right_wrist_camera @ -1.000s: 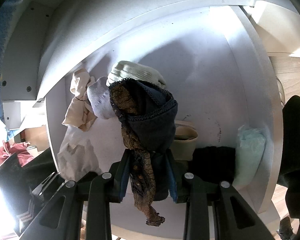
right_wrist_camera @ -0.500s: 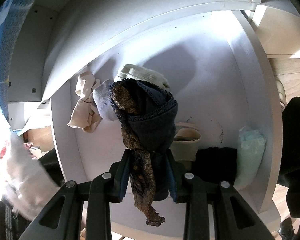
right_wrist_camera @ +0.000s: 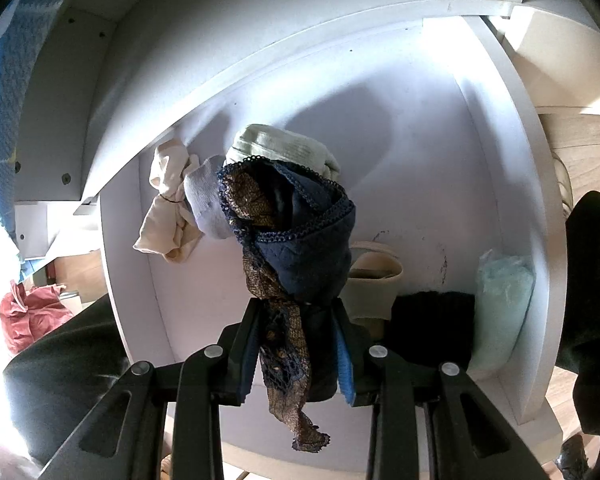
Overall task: Organize soft objects
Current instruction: 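Lower the white cloth bundle into the gold tray and open the left tool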
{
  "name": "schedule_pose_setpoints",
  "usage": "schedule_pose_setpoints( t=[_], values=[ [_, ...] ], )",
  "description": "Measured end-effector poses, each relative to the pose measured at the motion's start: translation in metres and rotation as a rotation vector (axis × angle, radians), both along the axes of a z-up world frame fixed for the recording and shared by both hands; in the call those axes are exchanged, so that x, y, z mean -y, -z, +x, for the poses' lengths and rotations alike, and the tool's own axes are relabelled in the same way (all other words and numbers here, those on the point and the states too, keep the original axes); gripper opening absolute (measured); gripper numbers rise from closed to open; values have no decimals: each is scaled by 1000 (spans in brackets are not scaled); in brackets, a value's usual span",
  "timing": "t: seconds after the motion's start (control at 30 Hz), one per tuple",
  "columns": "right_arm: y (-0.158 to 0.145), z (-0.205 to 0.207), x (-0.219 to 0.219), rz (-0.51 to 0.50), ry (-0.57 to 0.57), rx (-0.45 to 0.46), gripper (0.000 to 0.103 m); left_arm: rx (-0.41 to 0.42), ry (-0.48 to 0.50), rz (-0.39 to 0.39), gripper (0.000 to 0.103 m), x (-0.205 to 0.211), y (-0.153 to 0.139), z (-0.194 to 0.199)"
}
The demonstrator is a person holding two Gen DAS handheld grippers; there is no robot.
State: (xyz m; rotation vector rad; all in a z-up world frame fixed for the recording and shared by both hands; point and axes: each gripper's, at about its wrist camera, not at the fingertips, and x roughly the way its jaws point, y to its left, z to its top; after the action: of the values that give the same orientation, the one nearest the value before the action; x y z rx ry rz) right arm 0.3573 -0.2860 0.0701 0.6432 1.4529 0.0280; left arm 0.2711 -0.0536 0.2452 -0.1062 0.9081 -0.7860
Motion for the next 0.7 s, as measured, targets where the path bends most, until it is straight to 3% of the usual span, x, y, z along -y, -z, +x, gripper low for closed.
schedule_pose_setpoints(
  t=[0.17,0.33,0.53,0.7],
  values=[
    [1,-1,-1,0,-1,-3,32,78,-49,-31,62,-10,-46,35],
    [3,-1,-3,4,2,-8,32,114,-108,-31,62,-18,-71,74],
    [7,0,-4,14,1,-16,32,77,-166,6,62,-23,-66,123],
    [9,0,-5,27,1,-24,32,-15,-221,33,62,-21,-48,166]
  ],
)
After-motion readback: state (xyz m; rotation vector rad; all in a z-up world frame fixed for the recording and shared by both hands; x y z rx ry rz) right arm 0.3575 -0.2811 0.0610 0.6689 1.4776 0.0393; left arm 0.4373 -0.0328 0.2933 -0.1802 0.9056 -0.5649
